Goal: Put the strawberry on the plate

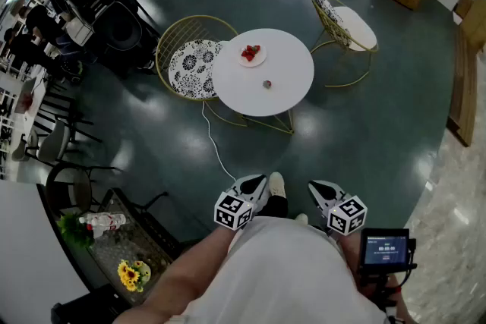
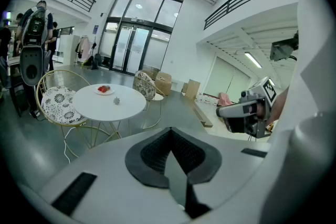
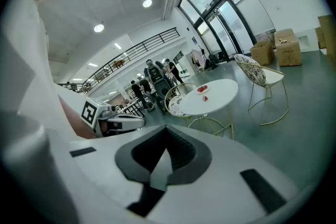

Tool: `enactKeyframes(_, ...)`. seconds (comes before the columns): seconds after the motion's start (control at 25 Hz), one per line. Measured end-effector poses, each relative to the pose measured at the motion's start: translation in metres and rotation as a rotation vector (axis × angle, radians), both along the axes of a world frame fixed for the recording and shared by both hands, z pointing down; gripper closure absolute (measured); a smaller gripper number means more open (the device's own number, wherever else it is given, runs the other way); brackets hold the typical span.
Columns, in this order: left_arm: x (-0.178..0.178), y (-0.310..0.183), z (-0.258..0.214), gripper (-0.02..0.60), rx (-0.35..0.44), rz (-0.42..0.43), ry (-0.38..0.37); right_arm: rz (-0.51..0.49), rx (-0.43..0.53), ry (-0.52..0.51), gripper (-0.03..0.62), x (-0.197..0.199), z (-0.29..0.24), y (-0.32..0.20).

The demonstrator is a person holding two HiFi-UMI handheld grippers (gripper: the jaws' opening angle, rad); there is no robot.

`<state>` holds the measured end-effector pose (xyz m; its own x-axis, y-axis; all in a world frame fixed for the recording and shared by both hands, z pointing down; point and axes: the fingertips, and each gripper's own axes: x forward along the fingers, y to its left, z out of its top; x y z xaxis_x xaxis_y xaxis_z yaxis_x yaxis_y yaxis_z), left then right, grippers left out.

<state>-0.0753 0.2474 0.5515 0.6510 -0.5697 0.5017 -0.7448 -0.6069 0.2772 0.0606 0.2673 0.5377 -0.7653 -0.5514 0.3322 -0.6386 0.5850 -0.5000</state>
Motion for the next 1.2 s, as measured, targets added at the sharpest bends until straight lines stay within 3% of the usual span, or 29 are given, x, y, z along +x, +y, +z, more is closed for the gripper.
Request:
enactKeyframes(0.24,0.03,0.09,-0.012,0.575,0.014,0.016,0.023,-0.036,0.018,-0.002,0.589,0.015,-0.005,0.084)
enactKeyframes(0.48,0.025,0.147,-0.016,0.575,0.007,-0.023,0.013,-0.051,0.055,-0.01,0.589,0.013,-0.02,0.129)
enactKeyframes(0.8,0.003,0.167,-0.03,0.575,0.057,-0.068,0.011,-0.06,0.086,0.0,0.589,0.0,-0.027,0.147)
enactKeyframes(1.2,-0.031,0.175,-0.026,0.575,0.052,-0.075,0.005,-0.066,0.101,0.011,0.589,-0.036,-0.031,0.141)
